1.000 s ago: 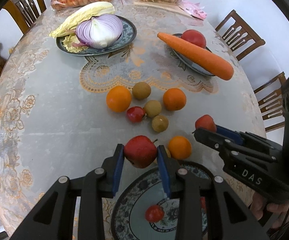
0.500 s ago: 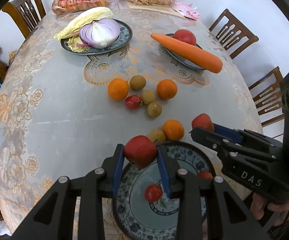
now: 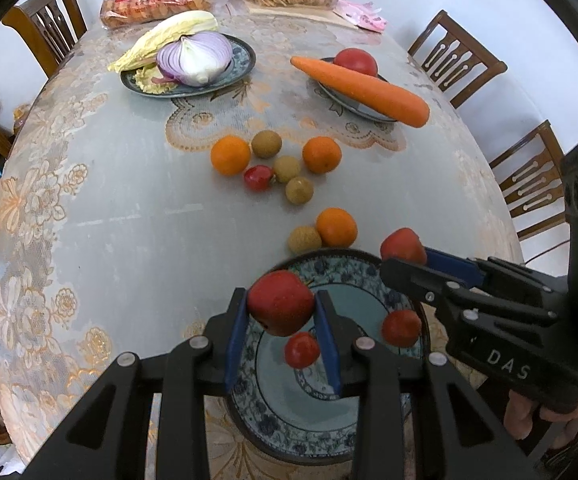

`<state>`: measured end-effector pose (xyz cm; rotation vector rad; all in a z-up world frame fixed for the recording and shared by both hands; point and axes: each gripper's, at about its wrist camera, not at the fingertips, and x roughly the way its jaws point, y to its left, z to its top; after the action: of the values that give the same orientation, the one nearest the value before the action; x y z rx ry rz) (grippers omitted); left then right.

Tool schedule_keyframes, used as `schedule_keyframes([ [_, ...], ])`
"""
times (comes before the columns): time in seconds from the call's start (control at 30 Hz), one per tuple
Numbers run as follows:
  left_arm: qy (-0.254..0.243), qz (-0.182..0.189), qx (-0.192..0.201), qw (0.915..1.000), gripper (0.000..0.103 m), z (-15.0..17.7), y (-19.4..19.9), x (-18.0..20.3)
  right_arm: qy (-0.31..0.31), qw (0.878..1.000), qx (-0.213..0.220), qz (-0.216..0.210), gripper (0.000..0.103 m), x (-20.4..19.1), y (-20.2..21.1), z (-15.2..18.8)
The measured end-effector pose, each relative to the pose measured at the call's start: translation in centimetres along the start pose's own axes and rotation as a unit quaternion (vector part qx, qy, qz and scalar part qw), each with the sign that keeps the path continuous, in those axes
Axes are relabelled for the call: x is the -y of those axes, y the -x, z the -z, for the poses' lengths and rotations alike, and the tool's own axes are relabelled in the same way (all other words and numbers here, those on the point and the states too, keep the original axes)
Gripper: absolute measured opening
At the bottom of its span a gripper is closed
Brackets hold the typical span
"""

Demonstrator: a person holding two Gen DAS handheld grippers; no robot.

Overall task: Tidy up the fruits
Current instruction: 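Carry the red apple and red tomato over the plate with both tools, then lower both fruits onto the plate and open both tools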

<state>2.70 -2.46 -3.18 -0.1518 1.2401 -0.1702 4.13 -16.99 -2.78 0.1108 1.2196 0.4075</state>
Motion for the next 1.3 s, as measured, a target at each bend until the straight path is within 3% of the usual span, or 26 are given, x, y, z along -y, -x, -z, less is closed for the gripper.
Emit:
schedule_keyframes([
  [0.77,-0.016,0.016,-0.031,0.9993,0.034,3.0,0.5,0.2,-0.005,1.0,-0.024,0.0,0.034,0.1,1.4,3.3],
  [1.3,-0.055,0.019,-0.065,0.9962,0.034,4.0,-0.6,1.2,-0.029,0.998,-0.052,-0.006,0.034,0.2,1.2,5.7],
])
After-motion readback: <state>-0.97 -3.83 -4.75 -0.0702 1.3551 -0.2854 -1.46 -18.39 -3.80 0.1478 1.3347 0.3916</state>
